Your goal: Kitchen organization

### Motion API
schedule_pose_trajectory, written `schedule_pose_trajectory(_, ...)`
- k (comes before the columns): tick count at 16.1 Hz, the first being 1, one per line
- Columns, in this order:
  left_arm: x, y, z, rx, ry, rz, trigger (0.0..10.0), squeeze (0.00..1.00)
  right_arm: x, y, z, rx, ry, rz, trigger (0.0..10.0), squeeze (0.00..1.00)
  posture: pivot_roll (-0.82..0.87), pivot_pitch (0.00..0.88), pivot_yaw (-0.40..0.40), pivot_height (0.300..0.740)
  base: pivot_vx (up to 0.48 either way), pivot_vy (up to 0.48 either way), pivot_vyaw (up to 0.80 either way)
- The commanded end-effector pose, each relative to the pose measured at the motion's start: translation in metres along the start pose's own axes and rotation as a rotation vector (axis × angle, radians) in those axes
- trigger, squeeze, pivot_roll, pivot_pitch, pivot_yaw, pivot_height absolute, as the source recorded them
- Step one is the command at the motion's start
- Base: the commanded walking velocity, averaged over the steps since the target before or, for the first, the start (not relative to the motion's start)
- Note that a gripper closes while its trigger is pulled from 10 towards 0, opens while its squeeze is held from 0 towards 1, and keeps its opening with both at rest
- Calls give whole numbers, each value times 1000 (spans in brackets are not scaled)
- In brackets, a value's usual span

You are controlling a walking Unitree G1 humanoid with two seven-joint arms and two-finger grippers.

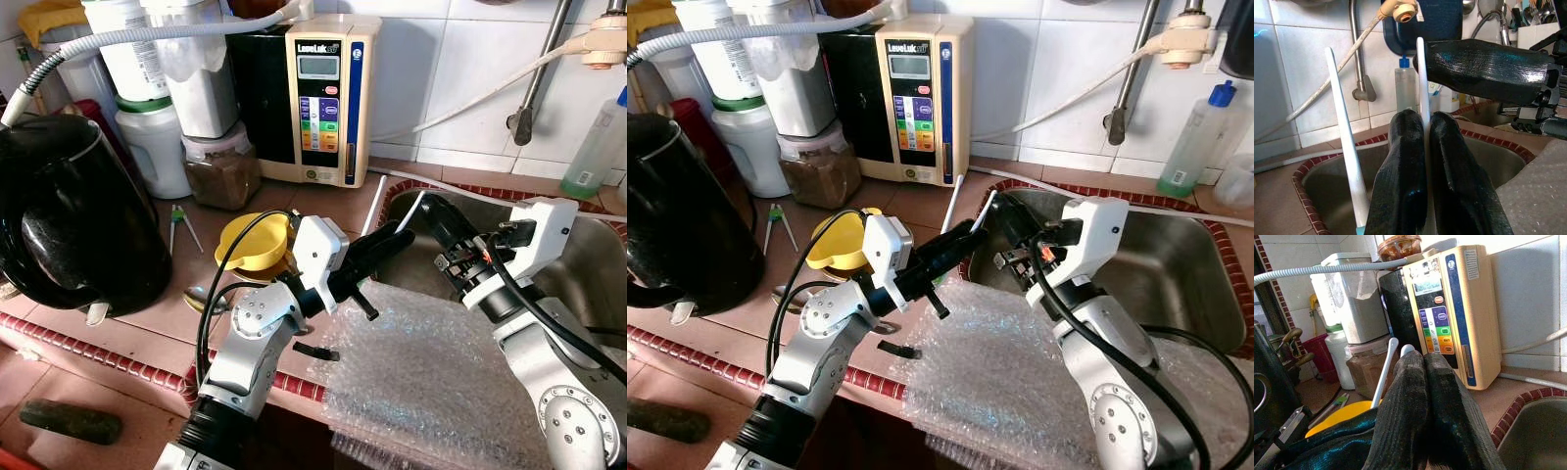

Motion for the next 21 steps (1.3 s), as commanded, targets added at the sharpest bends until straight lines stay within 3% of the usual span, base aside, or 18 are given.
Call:
schedule_pose_trajectory(1,2,12,7,-68,5,22,0,0,-9,-16,4,81,-44,32,0,0,-81,0,65,740,0,0,0)
schedule_pose_trajectory(3,3,11,8,-62,7,9,0,0,-8,-13,4,69,-36,29,0,0,-81,0,66,740,0,0,0)
schedule_pose_trajectory(4,1,5,8,-20,-5,-3,10000,1000,-8,-12,5,63,-32,28,0,0,-81,0,67,740,0,0,0)
schedule_pose_trajectory(16,0,4,6,-44,-22,10,10000,1000,4,4,6,-49,55,-24,0,0,-70,0,84,740,0,0,0)
schedule_pose_trajectory(18,-1,4,4,-50,-29,5,10000,1000,7,10,4,-85,67,-51,0,0,-67,0,83,740,0,0,0)
schedule_pose_trajectory(19,-2,3,1,-63,-40,4,10000,1000,14,24,0,-173,99,-108,0,0,-62,0,83,740,0,0,0)
schedule_pose_trajectory(21,-3,-2,-4,-61,-55,-3,10000,1000,19,36,-8,-236,95,-195,0,0,-61,0,84,740,0,0,0)
Point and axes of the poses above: a point about 5 cm out from each wrist's last joint towards the gripper, its own z axis pointing out of the wrist towards the gripper, its own x axis along the axis of the wrist's last joint, y = z × x, the point moved 4 cm from there along z, pointing out of the wrist towards the gripper, and after that the axes turned 12 degrees about z, right-handed, at the moved point
